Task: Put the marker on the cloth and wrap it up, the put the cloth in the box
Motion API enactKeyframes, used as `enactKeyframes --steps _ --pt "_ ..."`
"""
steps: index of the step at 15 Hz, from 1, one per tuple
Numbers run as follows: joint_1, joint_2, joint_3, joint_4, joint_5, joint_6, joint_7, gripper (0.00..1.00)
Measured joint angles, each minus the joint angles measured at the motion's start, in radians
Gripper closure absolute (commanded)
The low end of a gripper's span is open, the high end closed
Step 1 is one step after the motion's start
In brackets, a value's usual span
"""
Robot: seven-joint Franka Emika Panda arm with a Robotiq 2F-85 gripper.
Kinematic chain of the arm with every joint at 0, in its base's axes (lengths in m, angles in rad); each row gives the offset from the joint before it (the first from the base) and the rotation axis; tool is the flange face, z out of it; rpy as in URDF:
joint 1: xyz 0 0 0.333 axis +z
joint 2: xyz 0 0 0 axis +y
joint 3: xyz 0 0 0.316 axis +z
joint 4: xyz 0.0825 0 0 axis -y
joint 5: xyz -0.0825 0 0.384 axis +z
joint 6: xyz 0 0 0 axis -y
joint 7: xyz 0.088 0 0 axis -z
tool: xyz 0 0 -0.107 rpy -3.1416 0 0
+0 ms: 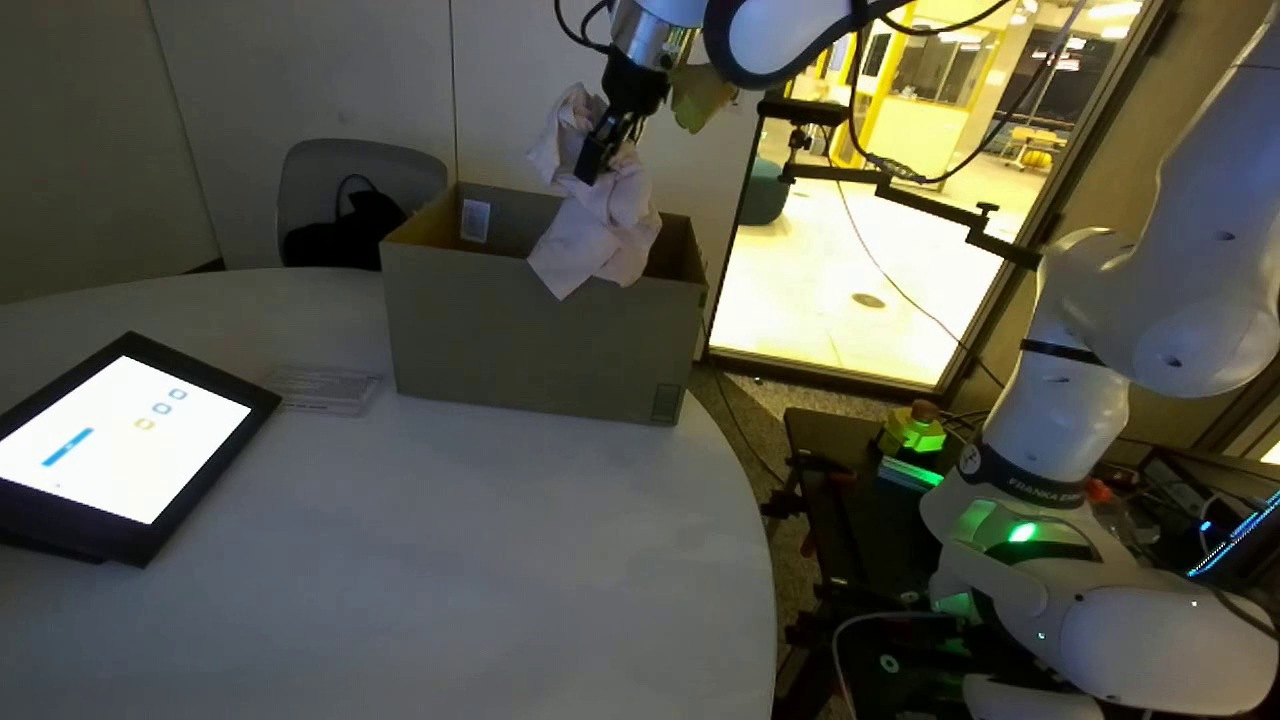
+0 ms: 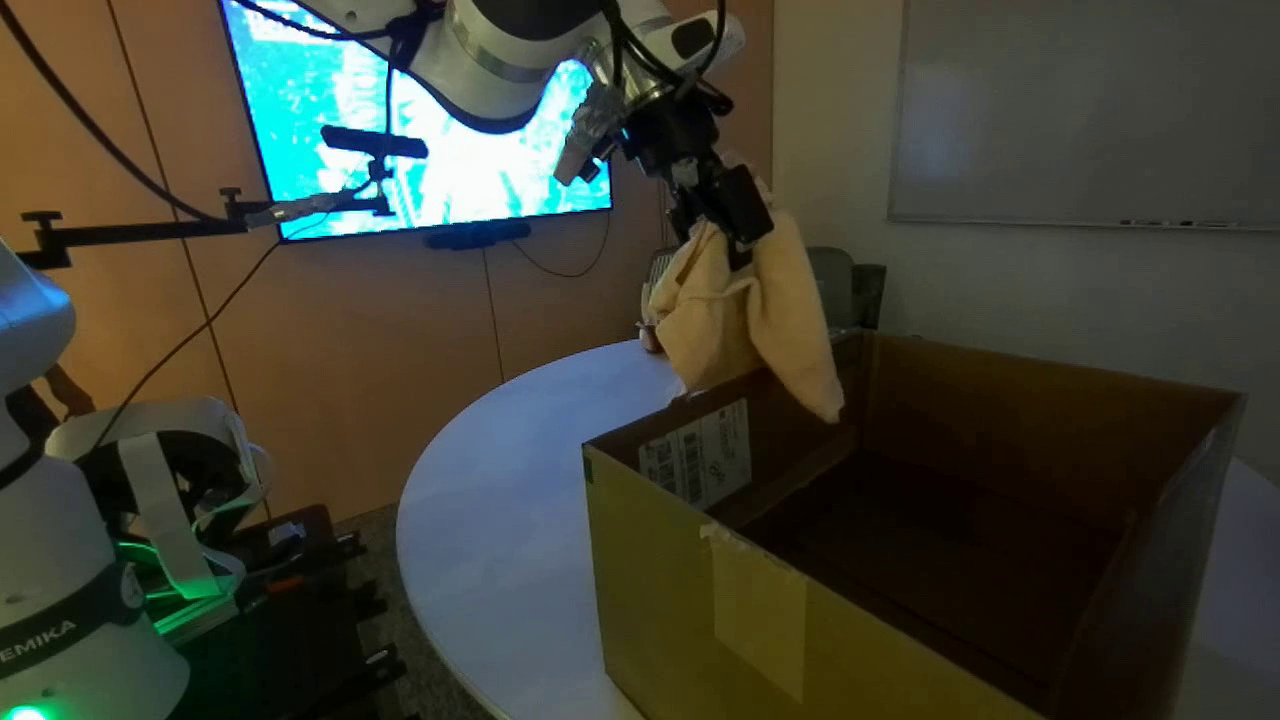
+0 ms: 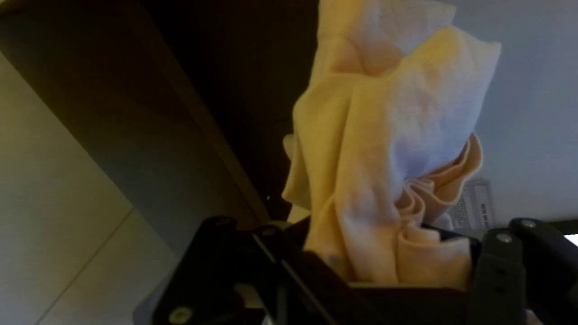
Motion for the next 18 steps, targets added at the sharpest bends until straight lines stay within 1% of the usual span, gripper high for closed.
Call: enactKeyframes --steps 4,11,15,18 --pt "-0.032 0.135 -0.03 0.091 0.033 0.0 0.14 0.87" --pt "-0.033 0.407 -0.1 0.319 0.177 -0.02 0.357 0.87" --pt "-0.032 0.55 -0.108 0.485 0.286 -0.12 0.399 0.86" --pt "-0.035 0.658 -0.102 0.631 0.399 -0.259 0.392 0.86"
